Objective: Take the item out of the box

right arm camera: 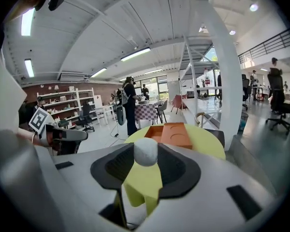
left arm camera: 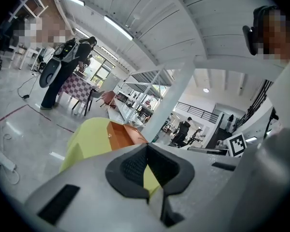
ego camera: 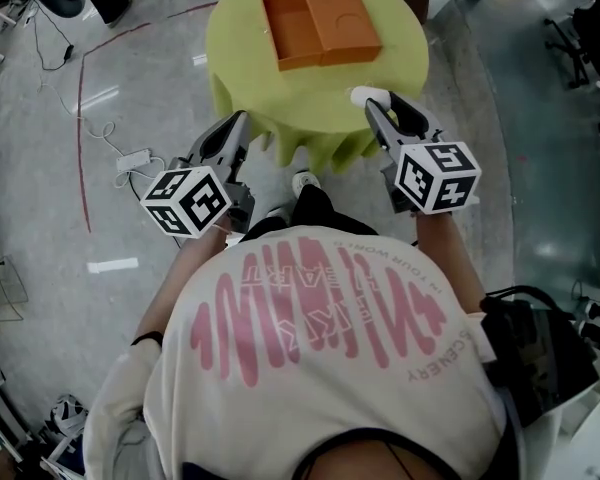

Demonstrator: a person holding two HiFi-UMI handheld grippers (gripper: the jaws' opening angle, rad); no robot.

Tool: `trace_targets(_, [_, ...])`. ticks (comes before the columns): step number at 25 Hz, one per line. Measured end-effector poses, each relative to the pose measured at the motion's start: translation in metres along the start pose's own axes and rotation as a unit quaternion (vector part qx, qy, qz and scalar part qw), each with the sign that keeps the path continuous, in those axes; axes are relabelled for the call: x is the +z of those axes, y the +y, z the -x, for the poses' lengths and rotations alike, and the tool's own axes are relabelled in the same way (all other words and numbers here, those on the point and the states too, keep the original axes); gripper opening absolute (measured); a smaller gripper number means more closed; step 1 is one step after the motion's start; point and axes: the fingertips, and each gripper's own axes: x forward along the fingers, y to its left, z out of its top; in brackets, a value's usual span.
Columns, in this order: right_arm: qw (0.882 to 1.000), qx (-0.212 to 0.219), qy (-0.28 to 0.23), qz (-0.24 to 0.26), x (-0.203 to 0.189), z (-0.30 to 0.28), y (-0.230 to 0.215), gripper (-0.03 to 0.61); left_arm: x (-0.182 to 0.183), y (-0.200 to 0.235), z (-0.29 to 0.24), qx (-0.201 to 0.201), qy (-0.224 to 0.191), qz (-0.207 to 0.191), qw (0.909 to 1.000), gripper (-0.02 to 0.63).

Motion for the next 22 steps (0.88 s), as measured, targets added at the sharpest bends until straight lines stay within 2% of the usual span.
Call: trace_targets(22, [1.0, 0.004, 0.011, 0.016, 0.005, -0.013, 0.02, 0.147, 0.016, 0.014, 0.018, 0.006, -0.011, 0.006, 0.9999, 0.006])
